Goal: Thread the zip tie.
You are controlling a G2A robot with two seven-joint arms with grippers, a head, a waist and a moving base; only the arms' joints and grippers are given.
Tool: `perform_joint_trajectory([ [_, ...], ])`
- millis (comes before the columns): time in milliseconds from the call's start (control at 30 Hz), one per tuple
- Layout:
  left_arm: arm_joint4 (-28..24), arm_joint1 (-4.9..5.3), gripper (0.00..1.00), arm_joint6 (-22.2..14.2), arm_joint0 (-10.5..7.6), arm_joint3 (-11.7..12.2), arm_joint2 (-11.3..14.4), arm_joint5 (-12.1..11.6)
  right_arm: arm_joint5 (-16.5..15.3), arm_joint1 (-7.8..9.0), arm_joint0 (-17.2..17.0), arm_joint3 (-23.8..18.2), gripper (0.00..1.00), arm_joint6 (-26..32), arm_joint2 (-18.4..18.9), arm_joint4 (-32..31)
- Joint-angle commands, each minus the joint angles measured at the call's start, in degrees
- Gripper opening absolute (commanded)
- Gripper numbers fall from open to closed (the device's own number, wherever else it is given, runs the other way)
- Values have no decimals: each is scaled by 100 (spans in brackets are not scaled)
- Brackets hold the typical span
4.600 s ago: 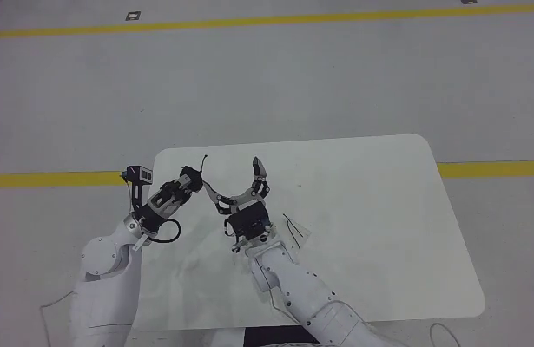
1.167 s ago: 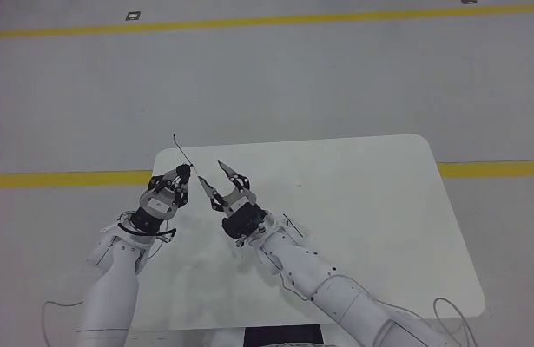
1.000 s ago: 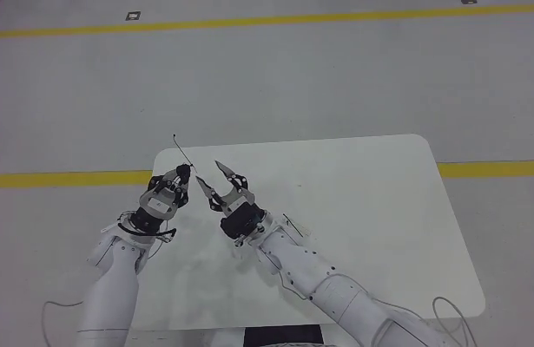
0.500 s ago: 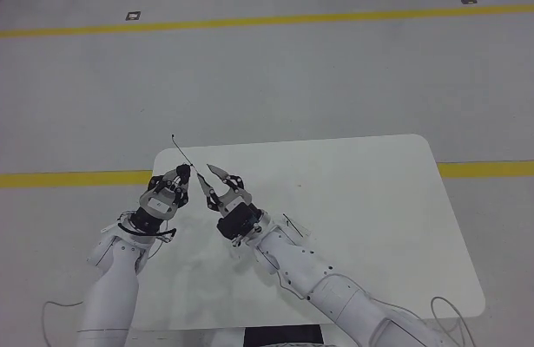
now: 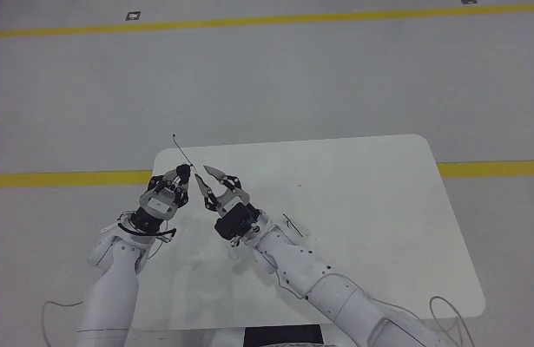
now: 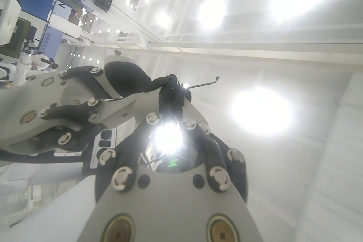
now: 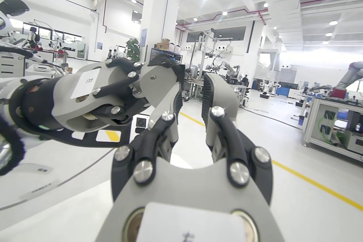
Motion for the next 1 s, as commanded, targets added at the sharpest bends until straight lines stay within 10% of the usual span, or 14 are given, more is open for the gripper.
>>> perform_joint_trajectory([
  [0, 0, 0, 0, 0, 0, 0, 0, 0, 15, -7, -7, 5, 17, -7, 5, 1],
  [967, 0, 0, 0, 0, 0, 0, 0, 0, -105, -89, 48, 176, 0, -49, 56, 1],
])
